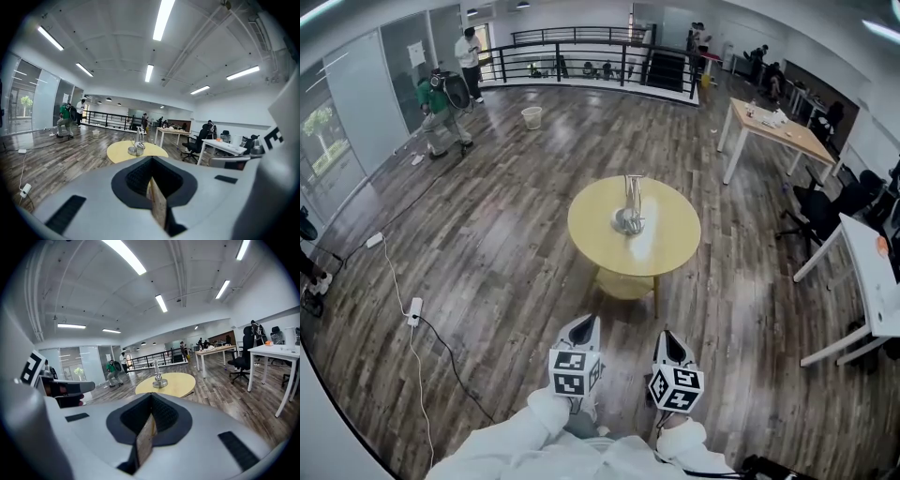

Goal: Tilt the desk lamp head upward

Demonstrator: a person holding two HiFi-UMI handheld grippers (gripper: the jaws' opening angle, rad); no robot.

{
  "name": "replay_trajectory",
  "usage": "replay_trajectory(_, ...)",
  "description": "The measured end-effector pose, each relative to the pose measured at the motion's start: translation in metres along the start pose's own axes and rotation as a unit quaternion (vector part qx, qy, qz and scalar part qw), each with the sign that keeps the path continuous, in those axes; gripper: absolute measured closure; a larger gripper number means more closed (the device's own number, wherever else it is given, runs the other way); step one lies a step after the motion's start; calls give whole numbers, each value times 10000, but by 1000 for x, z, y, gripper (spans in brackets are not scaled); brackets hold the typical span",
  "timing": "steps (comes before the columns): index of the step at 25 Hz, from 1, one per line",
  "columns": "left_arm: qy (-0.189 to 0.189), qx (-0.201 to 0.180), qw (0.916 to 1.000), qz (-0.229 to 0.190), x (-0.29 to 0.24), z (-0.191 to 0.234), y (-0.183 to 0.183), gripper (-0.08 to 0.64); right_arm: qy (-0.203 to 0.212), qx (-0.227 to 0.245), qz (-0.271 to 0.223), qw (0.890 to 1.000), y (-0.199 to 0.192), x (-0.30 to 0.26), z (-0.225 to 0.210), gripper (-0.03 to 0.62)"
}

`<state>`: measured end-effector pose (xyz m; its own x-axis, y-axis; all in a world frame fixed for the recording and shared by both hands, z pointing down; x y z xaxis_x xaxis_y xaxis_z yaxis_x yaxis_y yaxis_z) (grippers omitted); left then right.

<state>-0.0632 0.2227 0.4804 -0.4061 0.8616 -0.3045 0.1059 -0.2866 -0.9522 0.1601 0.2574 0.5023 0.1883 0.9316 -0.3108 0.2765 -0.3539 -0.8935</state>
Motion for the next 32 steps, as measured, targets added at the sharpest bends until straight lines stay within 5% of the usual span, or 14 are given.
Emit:
replay_trajectory(19, -196, -39, 9998, 10, -146, 133, 43, 557, -251, 39, -186, 9995, 51, -175, 35, 580)
replay_trajectory(32, -522, 37, 9981, 335, -214, 155, 46, 557, -625, -85, -125, 9979, 69, -232, 18, 580)
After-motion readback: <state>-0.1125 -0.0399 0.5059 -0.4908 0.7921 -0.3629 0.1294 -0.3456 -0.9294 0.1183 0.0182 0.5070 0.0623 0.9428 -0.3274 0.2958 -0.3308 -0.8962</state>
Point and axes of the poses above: the fingertips, and each gripper's own axes: x backward along the fingers, z to its left, y out of its top, the point moved 10 cm from there along x, backward along the fingers, and after that the axes turned 8 degrees about -x, right-handed, at the moved point
